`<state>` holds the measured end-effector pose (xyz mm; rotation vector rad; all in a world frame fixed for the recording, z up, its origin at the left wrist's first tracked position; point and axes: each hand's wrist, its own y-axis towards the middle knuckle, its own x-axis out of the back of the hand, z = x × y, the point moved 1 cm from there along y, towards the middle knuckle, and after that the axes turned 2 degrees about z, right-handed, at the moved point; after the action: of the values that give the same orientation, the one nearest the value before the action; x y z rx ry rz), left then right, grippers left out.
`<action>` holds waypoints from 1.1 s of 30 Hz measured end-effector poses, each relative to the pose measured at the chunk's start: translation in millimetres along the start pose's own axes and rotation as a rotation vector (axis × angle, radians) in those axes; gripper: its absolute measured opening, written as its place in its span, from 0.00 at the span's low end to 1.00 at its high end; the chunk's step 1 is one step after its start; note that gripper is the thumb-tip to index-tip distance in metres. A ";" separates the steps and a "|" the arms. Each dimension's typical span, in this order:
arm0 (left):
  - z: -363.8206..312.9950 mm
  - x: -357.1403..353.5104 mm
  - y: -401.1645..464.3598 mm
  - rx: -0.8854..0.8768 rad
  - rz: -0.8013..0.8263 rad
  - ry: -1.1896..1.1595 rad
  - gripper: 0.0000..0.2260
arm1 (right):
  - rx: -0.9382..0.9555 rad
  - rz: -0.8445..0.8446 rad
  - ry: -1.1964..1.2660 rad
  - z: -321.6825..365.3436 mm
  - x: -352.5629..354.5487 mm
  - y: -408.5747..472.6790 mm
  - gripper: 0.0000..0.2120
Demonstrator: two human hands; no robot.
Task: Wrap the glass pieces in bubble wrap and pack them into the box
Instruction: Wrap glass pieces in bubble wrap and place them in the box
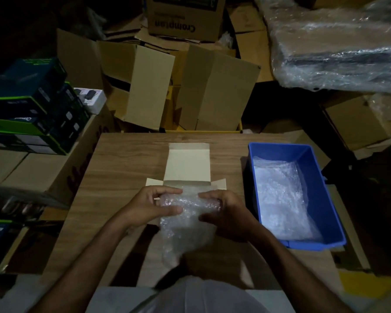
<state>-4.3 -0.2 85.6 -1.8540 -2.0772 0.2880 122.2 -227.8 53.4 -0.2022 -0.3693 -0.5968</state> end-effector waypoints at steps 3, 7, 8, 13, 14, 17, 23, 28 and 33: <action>-7.2 -1.9 -4.0 0.063 0.023 0.168 0.25 | -0.144 0.001 0.101 0.6 4.4 6.2 0.08; -16.4 -2.7 -2.1 -0.079 -0.050 0.375 0.18 | -0.226 0.162 0.216 15.7 21.6 8.7 0.10; -17.4 -0.4 -1.5 -0.082 -0.047 0.345 0.18 | -0.246 0.192 0.301 19.7 27.3 7.5 0.09; -2.8 -14.1 0.6 0.028 0.001 -0.182 0.12 | -0.280 0.069 0.656 27.3 20.2 2.6 0.11; 5.6 -17.8 1.8 0.028 -0.001 -0.218 0.13 | -0.288 0.029 0.658 28.4 14.5 2.9 0.11; 22.2 -24.5 2.7 -0.015 -0.086 -0.312 0.16 | -0.308 -0.040 0.623 26.9 6.0 2.6 0.16; 33.2 -24.5 -0.9 -0.085 -0.129 -0.335 0.16 | -0.330 -0.068 0.726 20.7 -6.8 -3.9 0.19; 33.4 -19.0 -5.0 0.013 -0.026 -0.466 0.14 | -0.300 0.027 0.861 18.1 -4.1 -5.8 0.17; 27.5 -5.9 -19.1 0.095 0.199 -0.624 0.24 | -0.392 0.037 0.815 11.8 0.2 -6.7 0.08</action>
<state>-31.8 -6.4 66.6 -2.0981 -2.1805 1.1184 115.1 -229.8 64.9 -0.3199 0.5432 -0.6604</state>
